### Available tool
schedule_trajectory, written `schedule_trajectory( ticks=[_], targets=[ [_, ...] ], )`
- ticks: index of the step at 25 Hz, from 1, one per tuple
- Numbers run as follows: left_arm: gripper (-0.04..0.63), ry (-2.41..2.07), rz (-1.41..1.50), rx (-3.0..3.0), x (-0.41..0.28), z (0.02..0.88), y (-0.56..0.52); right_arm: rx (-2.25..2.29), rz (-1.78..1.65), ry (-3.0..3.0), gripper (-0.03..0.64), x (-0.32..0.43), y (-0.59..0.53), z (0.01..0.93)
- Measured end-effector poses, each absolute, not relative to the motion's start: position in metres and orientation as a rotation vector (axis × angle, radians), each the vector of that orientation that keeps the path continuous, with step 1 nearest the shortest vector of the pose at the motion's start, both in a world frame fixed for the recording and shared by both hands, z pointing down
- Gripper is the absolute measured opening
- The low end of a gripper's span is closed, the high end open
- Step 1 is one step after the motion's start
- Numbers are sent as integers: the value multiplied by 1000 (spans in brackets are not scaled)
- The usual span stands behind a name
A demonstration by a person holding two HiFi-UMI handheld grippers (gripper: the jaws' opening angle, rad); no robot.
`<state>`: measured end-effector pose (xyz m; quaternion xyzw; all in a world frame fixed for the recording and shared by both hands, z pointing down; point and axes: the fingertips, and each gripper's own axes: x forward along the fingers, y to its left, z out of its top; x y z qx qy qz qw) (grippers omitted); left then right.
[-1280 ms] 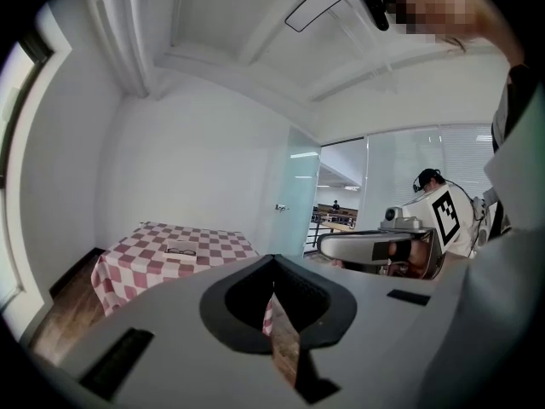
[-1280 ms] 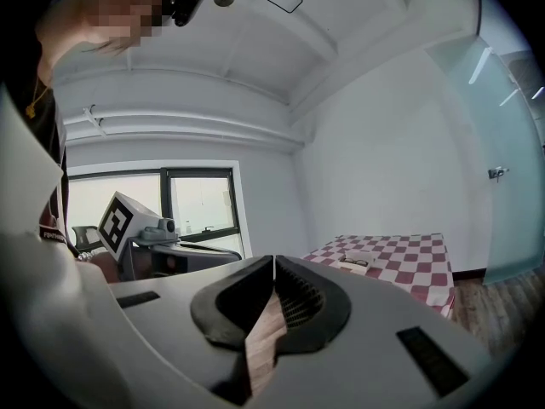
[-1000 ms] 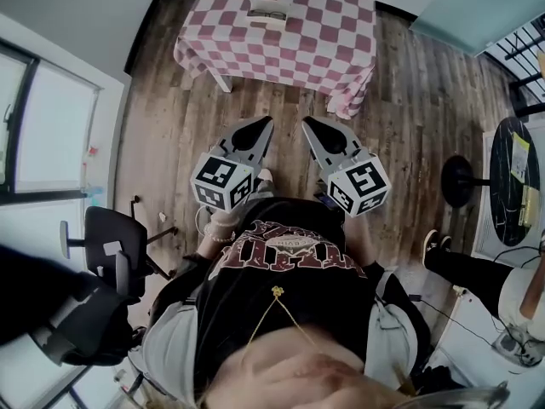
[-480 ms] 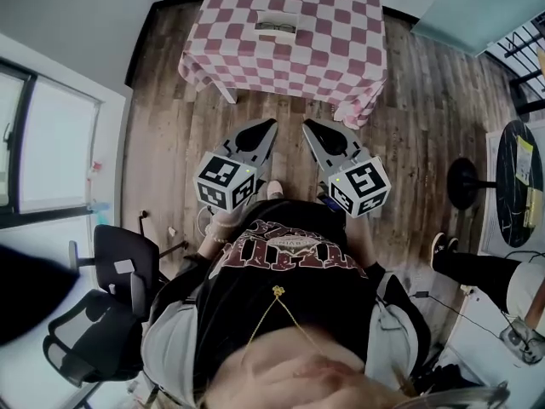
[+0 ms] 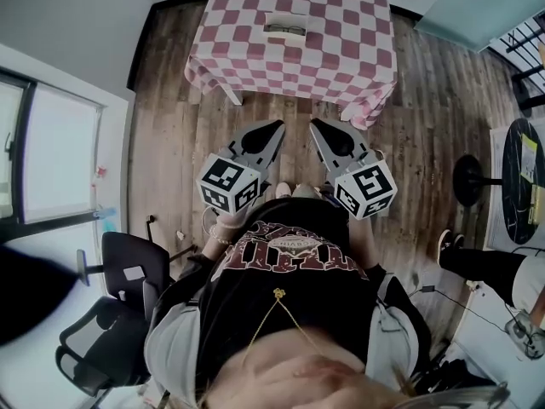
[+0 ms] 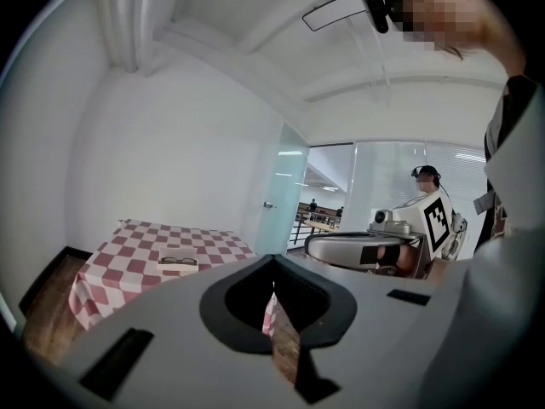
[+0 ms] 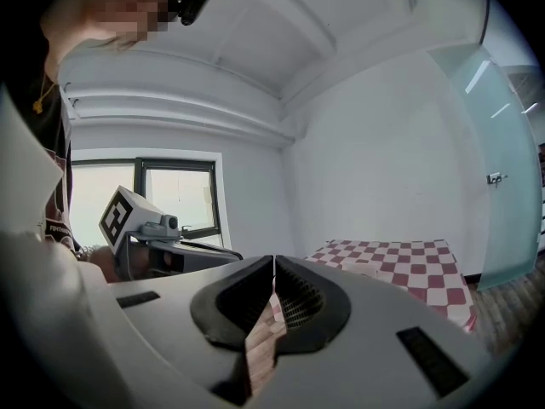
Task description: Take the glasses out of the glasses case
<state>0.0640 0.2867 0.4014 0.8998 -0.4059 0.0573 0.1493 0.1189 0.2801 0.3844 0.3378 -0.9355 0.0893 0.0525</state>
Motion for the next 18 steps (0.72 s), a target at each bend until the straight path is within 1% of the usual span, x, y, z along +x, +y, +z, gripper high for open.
schedule_trajectory(
  ticks=[5,10,18],
  targets=[
    [8,-1197,110,2559,54,402,281,1029,272,-2823,23,112,269,382],
    [8,-1245,28,2539,49,397,266,993,350,-2879,23,108,250,380],
    [8,-1314,33,2505,47,395,213,931,302,-2860,23,103,200,383]
  ],
)
